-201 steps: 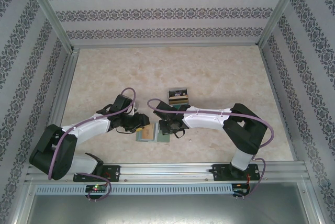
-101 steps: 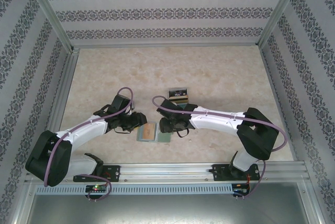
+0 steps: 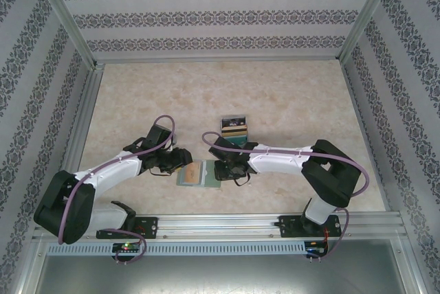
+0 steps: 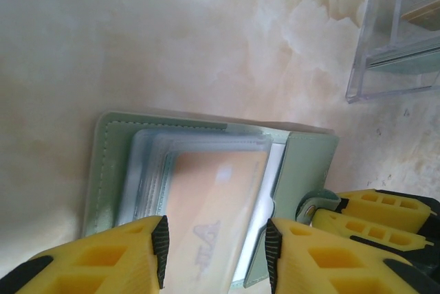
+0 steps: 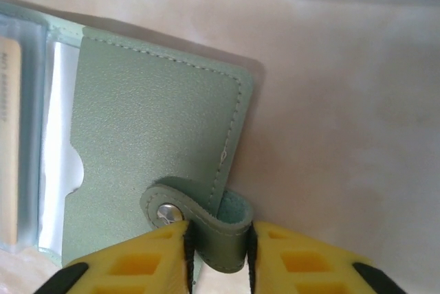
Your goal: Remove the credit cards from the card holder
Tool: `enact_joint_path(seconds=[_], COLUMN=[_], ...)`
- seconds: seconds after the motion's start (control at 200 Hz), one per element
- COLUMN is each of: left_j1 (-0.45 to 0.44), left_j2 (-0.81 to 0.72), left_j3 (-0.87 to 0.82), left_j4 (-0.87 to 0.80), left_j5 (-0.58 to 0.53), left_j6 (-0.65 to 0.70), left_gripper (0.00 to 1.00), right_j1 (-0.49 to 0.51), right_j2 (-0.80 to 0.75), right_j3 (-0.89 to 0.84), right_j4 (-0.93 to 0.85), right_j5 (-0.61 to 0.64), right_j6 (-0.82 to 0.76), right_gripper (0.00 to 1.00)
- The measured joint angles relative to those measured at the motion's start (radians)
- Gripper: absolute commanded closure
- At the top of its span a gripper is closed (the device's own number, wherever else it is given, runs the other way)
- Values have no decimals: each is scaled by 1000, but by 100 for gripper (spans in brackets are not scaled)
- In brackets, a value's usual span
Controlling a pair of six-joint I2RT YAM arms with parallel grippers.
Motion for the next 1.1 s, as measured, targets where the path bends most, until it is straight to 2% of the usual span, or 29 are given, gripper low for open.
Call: enact_joint_path(seconds=[1.099], left_j1=[0], left_j2=[34], left_j3=[1], left_j4=[-60], left_j5=[-19], left_j6=[23], left_gripper=[58], right_j1=[-11], right_j2=[11], right_j3=[-5], right_j4=[37], right_j5=[-15], right_j6=[0], right_gripper=[73])
